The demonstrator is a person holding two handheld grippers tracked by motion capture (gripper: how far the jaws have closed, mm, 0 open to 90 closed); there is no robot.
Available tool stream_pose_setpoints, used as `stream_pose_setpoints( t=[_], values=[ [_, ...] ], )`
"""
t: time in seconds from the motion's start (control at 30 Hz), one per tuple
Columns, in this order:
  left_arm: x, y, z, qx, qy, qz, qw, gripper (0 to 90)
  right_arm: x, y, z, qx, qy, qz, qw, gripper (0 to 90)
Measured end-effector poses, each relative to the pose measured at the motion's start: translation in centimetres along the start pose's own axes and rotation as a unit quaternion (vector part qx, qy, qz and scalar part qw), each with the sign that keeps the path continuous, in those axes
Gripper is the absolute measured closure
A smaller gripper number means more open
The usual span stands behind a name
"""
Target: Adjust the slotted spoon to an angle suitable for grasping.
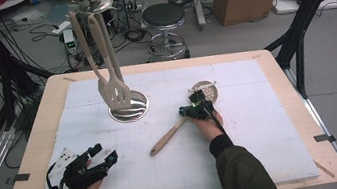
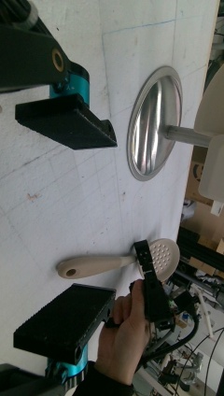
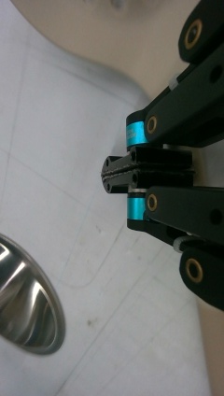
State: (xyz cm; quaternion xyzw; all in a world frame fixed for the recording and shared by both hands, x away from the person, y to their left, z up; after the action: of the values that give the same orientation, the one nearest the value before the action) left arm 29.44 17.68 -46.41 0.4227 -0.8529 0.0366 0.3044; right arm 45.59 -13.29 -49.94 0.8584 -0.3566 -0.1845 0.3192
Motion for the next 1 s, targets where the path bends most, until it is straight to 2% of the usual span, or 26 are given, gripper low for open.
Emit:
stream_pose_setpoints(
  t=[0.07,0.1,0.23,0.63,0.87,1.0],
  values=[
    [0.0,0.0,0.0,0.000,0.000,-0.001,1.0000,23.1,0.4,0.2,0.1,0.005,-0.013,-0.013,0.9998,89.7],
    [0.0,0.0,0.0,0.000,-0.001,-0.001,1.0000,23.2,0.6,0.3,0.2,0.001,-0.007,-0.004,1.0000,89.7],
    [0.0,0.1,0.0,0.000,0.004,0.001,1.0000,23.1,0.6,0.5,0.3,-0.008,0.005,-0.002,1.0000,89.7],
    [0.0,0.1,0.0,-0.001,0.004,0.001,1.0000,23.2,1.2,2.5,1.8,-0.035,-0.009,-0.015,0.9992,89.8],
    [0.0,0.1,0.0,0.000,0.006,0.003,1.0000,23.1,1.2,3.9,3.5,0.006,-0.035,-0.021,0.9991,89.9],
    [0.0,0.1,0.0,0.000,0.007,0.003,1.0000,23.1,1.1,4.6,4.3,0.013,-0.046,-0.023,0.9986,89.9]
  ],
)
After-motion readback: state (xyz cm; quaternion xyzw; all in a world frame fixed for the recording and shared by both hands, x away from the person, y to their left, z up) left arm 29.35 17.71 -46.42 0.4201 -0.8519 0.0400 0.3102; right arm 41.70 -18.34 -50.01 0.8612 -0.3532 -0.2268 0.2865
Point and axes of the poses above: each handheld gripper's, and its own axes: y roughly backward along the jaws, z roughly out of its underside, x roughly to its right, the point moved 7 cm from there along -y, roughly forward along the jaws, and after that the axes turned 13 degrees about y, right-handed, at the moved point
